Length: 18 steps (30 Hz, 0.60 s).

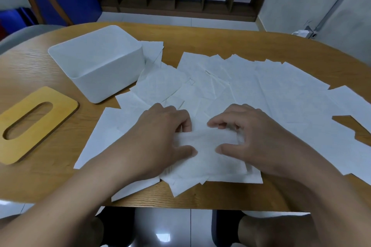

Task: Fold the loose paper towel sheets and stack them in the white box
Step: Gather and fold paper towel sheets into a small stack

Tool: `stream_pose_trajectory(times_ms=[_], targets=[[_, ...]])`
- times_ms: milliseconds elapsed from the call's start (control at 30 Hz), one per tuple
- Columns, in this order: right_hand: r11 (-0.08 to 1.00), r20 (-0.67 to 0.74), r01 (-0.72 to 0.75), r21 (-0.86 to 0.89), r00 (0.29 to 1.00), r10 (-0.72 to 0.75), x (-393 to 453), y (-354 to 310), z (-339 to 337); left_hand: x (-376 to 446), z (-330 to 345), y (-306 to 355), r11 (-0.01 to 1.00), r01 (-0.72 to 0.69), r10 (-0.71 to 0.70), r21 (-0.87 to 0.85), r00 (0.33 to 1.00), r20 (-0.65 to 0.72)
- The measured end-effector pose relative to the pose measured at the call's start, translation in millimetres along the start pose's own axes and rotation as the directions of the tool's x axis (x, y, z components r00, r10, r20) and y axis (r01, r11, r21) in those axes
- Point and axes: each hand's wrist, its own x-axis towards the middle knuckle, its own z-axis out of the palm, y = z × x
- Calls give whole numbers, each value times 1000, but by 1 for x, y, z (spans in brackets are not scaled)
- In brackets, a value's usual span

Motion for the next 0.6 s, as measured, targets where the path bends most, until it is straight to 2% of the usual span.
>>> stream_pose_trajectory(times_ms=[100,233,300,400,433,500,600], targets=[[998,-26,-1,65,1000,3,0,-3,-2,0,-2,-3,984,-35,30,-174,999,-33],[927,-190,55,370,982,17,3,-8,-10,7,-4,-4,893,-94,-11,-440,973,-229],[815,-306,126,566,950,65,8,-13,-12,16,-5,-7,796,-152,-61,-586,943,-328],[554,-387,236,799,906,172,17,-24,-7,25,-7,-11,671,-237,-116,-702,902,-415],[522,-401,251,815,895,196,21,-27,-2,27,-7,-12,642,-257,-124,-722,895,-428],[529,-421,254,809,880,221,28,-33,8,28,-5,-13,596,-274,-138,-755,891,-432],[572,-422,229,788,877,231,35,-37,23,30,3,-18,629,-251,-148,-735,890,-430]])
